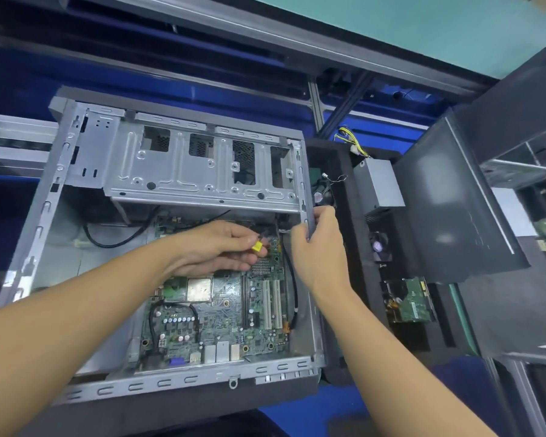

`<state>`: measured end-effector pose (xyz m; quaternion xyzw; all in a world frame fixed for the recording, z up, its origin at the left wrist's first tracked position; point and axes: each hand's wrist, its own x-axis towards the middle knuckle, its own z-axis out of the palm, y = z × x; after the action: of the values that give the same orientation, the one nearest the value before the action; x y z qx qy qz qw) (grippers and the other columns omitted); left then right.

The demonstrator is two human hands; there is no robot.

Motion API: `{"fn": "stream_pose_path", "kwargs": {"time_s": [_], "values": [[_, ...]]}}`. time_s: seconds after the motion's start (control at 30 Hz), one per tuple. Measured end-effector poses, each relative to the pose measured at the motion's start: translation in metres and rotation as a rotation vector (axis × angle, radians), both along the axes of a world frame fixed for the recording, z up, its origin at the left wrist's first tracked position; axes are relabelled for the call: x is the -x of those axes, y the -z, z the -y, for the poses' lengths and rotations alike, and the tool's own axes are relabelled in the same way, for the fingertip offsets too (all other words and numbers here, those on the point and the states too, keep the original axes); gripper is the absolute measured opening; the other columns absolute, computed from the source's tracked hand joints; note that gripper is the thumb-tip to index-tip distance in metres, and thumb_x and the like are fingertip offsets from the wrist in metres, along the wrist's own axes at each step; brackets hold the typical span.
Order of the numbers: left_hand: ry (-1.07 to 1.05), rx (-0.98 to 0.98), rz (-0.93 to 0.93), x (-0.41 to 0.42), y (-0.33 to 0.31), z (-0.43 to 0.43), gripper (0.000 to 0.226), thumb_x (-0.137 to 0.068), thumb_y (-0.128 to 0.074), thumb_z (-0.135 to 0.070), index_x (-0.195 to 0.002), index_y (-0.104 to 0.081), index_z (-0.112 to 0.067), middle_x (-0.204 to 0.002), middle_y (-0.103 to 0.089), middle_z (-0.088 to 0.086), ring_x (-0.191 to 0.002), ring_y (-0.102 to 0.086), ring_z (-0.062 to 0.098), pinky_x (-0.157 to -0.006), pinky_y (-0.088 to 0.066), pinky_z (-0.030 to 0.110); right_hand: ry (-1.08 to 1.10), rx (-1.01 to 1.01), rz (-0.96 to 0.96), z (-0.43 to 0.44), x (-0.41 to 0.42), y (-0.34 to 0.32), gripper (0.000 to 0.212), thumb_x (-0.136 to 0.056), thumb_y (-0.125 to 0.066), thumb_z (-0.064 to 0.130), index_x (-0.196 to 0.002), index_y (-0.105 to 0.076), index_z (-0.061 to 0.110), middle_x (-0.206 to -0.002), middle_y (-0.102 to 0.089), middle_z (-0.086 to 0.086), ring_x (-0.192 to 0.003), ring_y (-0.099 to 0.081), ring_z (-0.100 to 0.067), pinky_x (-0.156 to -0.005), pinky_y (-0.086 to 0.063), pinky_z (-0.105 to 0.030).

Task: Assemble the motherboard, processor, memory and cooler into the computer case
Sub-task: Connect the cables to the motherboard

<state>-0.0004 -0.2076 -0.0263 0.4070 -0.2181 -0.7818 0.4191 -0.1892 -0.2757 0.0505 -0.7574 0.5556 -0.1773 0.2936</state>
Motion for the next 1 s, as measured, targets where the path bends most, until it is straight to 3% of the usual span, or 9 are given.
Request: {"fn": "stream_pose_path", "kwargs": {"time_s": [0.1,0.27,0.43,0.57,0.67,0.73,0.9,1.0], "values": [[-0.01,-0.024,-0.005,-0.003,0.002,0.0,0.028,-0.085,-0.069,-0.02,-0.109,-0.072,-0.006,-0.107,-0.071,0.013,-0.087,-0.068,0.015,-0.077,-0.056,0.026,-0.015,0.012,-0.018,0.002,-0.001,0.0,0.014,-0.096,-0.048,0.026,-0.108,-0.045,0.019,-0.102,-0.058,-0.003,-0.084,-0.055,-0.024,-0.069,-0.043,-0.039],[-0.021,-0.031,0.148,0.0,0.003,-0.002,0.022,-0.083,-0.071,-0.012,-0.104,-0.073,-0.006,-0.103,-0.071,0.013,-0.089,-0.067,0.017,-0.077,-0.057,0.023,-0.034,-0.016,-0.016,0.003,0.0,0.0,0.017,-0.097,-0.045,0.028,-0.112,-0.042,0.02,-0.107,-0.058,-0.003,-0.09,-0.057,-0.027,-0.078,-0.048,-0.044],[0.107,0.094,0.785,0.017,-0.004,0.015,0.018,-0.077,-0.079,-0.035,-0.094,-0.073,-0.032,-0.103,-0.07,-0.017,-0.091,-0.064,-0.002,-0.072,-0.038,0.013,-0.037,-0.02,-0.006,0.003,0.001,0.0,0.014,-0.096,-0.044,0.027,-0.109,-0.041,0.023,-0.104,-0.056,0.001,-0.085,-0.057,-0.02,-0.065,-0.042,-0.037],[0.135,0.12,0.853,0.028,0.004,0.038,0.014,-0.077,-0.08,-0.036,-0.083,-0.068,-0.033,-0.09,-0.066,-0.022,-0.086,-0.059,-0.002,-0.068,-0.038,0.018,-0.013,-0.028,0.01,0.003,0.0,-0.002,0.011,-0.096,-0.046,0.023,-0.106,-0.043,0.022,-0.098,-0.057,0.0,-0.079,-0.056,-0.019,-0.067,-0.045,-0.04],[0.189,0.201,1.014,0.029,0.006,0.047,0.014,-0.083,-0.07,-0.046,-0.081,-0.062,-0.035,-0.073,-0.062,-0.025,-0.074,-0.055,-0.004,-0.06,-0.036,0.022,0.001,-0.016,0.001,0.002,-0.002,-0.001,0.009,-0.095,-0.047,0.023,-0.101,-0.042,0.026,-0.087,-0.057,0.006,-0.075,-0.055,-0.008,-0.057,-0.039,-0.033],[0.236,0.273,1.124,0.028,0.008,0.049,0.017,-0.086,-0.062,-0.053,-0.085,-0.058,-0.036,-0.078,-0.061,-0.017,-0.073,-0.055,0.003,-0.057,-0.034,0.027,0.007,-0.007,-0.01,0.002,-0.002,-0.001,0.01,-0.095,-0.047,0.023,-0.101,-0.041,0.028,-0.086,-0.057,0.008,-0.079,-0.054,0.001,-0.056,-0.036,-0.027],[0.23,0.371,1.136,0.026,0.015,0.048,0.026,-0.088,-0.059,-0.051,-0.095,-0.061,-0.026,-0.078,-0.062,-0.008,-0.071,-0.057,0.012,-0.058,-0.039,0.027,0.014,0.001,-0.024,0.002,-0.002,0.0,0.012,-0.095,-0.046,0.025,-0.107,-0.043,0.026,-0.087,-0.057,0.011,-0.078,-0.055,0.002,-0.058,-0.038,-0.025],[0.239,0.353,1.119,0.026,0.017,0.05,0.022,-0.087,-0.061,-0.051,-0.089,-0.059,-0.029,-0.067,-0.055,-0.014,-0.056,-0.051,0.001,-0.051,-0.032,0.026,0.008,0.007,-0.031,0.003,-0.002,0.001,0.012,-0.095,-0.047,0.025,-0.106,-0.043,0.026,-0.088,-0.057,0.01,-0.076,-0.056,-0.003,-0.059,-0.039,-0.026]]}}
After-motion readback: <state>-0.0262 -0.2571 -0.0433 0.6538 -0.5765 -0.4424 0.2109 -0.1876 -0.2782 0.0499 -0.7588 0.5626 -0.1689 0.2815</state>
